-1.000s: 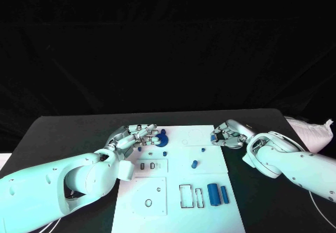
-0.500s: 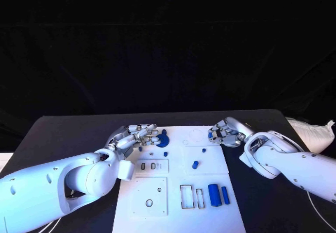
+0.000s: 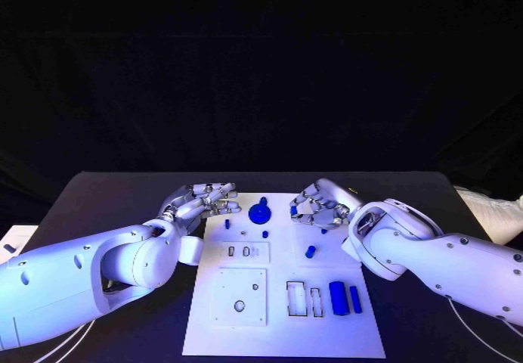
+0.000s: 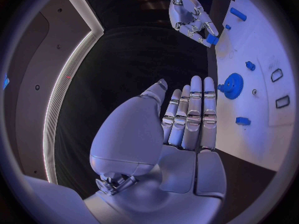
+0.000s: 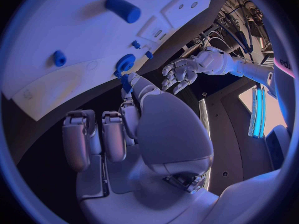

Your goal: Assemble the parts on the task board

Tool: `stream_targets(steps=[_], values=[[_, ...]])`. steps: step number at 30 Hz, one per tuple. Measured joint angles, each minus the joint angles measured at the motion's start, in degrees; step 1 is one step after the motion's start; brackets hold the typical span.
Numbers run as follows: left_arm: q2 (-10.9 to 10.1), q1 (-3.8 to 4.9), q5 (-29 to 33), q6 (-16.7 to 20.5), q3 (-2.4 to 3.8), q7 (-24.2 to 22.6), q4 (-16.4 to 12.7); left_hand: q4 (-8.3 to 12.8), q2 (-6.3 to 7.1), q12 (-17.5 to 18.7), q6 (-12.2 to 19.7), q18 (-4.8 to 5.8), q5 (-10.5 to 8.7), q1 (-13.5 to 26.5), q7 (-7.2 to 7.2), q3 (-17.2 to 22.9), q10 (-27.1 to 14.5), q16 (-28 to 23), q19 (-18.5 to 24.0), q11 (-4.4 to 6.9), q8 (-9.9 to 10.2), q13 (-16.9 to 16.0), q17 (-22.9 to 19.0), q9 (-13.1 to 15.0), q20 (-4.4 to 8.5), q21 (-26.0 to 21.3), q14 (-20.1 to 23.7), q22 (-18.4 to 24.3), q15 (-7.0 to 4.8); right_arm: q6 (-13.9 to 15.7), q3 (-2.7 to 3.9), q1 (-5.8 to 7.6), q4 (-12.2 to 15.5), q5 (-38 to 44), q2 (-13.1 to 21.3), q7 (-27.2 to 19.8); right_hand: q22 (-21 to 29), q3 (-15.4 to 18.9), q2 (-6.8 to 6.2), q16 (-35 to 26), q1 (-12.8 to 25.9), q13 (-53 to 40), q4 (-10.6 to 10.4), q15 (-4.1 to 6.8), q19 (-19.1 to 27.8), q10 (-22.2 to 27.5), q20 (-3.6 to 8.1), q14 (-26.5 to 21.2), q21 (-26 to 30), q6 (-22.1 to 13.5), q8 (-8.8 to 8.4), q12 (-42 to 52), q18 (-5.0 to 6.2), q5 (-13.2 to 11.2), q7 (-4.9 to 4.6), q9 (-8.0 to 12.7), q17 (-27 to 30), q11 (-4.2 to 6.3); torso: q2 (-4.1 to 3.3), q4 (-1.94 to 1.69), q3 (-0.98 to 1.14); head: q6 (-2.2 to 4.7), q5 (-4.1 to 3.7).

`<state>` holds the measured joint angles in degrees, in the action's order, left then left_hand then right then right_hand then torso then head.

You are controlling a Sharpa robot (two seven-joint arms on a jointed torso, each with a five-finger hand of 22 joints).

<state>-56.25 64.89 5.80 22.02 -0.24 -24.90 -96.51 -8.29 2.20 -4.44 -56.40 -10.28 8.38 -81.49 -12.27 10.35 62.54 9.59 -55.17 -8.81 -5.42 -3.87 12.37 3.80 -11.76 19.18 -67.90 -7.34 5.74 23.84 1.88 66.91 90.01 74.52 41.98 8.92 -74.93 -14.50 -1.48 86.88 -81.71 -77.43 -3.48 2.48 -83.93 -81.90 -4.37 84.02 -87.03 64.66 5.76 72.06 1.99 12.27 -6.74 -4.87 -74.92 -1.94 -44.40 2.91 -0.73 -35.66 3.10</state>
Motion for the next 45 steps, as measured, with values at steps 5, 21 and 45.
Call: stream_targets(steps=[5, 21, 45], values=[[-0.13, 0.01, 0.00, -0.04, 0.01, -0.04, 0.73, 0.22, 0.00, 0.32, 0.00, 0.00, 0.00, 0.00, 0.00, 0.22, -0.37, -1.11, 0.53, -0.37, 0.34, 0.09, 0.00, 0.00, -0.52, -0.77, 1.07, 0.35, 0.43, -1.08, -0.59, -0.50, 0.32, 2.64, -3.01, 1.76, 0.00, -0.08, 0.14, 0.00, 0.14, 0.00, -0.07, 0.00, -0.18, 0.00, 0.18, 0.00, 0.00, -0.09, 0.01, -0.01, 0.01, -0.03, 0.09, 0.00, 0.00, 0.00, 0.65, -0.59, -0.47, -0.69, 0.21], [-0.21, 0.02, 0.00, -0.17, 0.00, -0.08, 0.21, 0.56, 0.00, 0.32, 0.00, 0.00, 0.00, 0.00, 0.00, 0.56, -0.39, -1.89, 1.65, -0.39, 0.36, 0.09, -0.17, 0.00, -0.81, -1.52, 1.75, 0.82, 0.70, -4.53, -1.94, -3.29, -2.66, 8.49, -9.58, 5.63, 0.02, -0.17, 0.14, 0.00, 0.14, -0.03, -0.18, -0.01, -0.18, 0.00, 0.17, 0.00, -0.19, -0.20, 0.02, -0.22, 0.05, 0.04, 0.20, 0.00, 0.01, 0.00, 1.33, -1.18, -1.35, -1.93, 0.33], [-0.05, 0.02, 0.00, -0.35, 0.00, -0.09, -0.10, 0.56, 0.00, 0.32, 0.00, 0.01, 0.00, 0.00, 0.00, 0.56, -0.61, -2.10, 1.65, -0.60, 0.59, 0.08, -0.16, 0.00, -0.81, -1.52, 1.75, 0.81, 0.70, -6.21, -2.33, -4.08, -3.89, 11.49, -11.52, 7.16, 0.02, -0.22, 0.68, 0.00, 0.68, -0.87, -0.25, -0.02, -0.17, 0.22, 0.16, 0.00, -0.18, -0.26, -0.34, -0.89, 0.10, 0.37, 0.26, 0.00, 0.02, -0.22, 1.22, -1.24, -1.21, -2.46, 0.60]])
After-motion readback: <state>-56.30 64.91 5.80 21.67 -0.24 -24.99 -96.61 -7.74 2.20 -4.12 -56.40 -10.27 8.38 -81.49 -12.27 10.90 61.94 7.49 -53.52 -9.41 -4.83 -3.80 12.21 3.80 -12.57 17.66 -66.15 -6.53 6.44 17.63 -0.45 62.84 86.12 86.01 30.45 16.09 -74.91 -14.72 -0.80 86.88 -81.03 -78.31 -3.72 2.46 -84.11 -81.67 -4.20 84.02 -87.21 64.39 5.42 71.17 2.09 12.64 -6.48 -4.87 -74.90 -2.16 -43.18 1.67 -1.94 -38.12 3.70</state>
